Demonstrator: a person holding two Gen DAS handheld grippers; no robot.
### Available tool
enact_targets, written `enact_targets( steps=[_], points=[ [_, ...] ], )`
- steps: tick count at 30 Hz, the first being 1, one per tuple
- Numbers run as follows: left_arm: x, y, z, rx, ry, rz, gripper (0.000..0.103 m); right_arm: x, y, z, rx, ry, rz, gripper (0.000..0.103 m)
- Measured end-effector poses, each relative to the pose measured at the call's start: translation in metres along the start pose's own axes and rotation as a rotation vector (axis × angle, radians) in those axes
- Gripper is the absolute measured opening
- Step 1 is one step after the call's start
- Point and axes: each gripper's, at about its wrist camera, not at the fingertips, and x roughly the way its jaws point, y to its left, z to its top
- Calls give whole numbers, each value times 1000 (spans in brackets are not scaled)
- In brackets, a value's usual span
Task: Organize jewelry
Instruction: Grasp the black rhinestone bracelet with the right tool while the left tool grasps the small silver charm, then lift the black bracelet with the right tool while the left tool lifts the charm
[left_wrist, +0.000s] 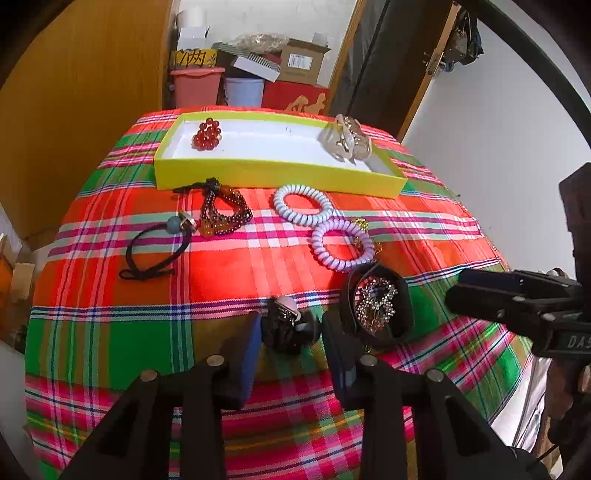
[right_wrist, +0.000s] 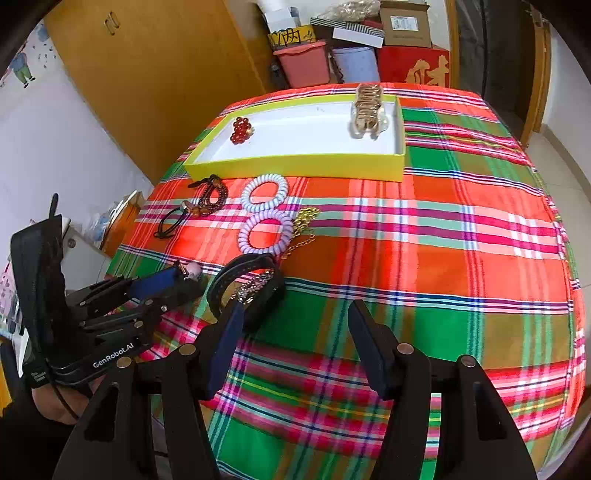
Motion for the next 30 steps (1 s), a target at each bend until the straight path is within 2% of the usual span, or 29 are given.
enact_targets(
  steps=[4, 7, 8, 9, 17, 20, 23, 30],
  points=[
    [-6, 3, 0, -10, -17, -7, 29, 8, 7, 0, -9, 16, 11, 55],
    [-11, 7, 1, -20, -32, -15, 23, 14, 12, 1, -17, 26, 17, 54],
    [-13, 8, 1, -23, -41, -22, 1, 15, 12, 2, -17, 27, 18, 52],
    [-13, 8, 2, -22, -35, -9, 2, 17, 13, 3, -17, 30, 20, 49],
    [-9, 23, -3, -62, -17, -12, 2, 33, 18, 3, -2, 75, 19, 47],
    [-10, 26, -4, -66, -22, -12, 2, 38, 18, 2, 1, 88, 14, 39],
    [-13, 29, -3, -76, -33, -10, 2, 37, 22, 3, -11, 87, 18, 24],
    [-20, 34, -2, -90, -59, -6, 2, 33, 22, 4, -21, 82, -28, 12]
  ],
)
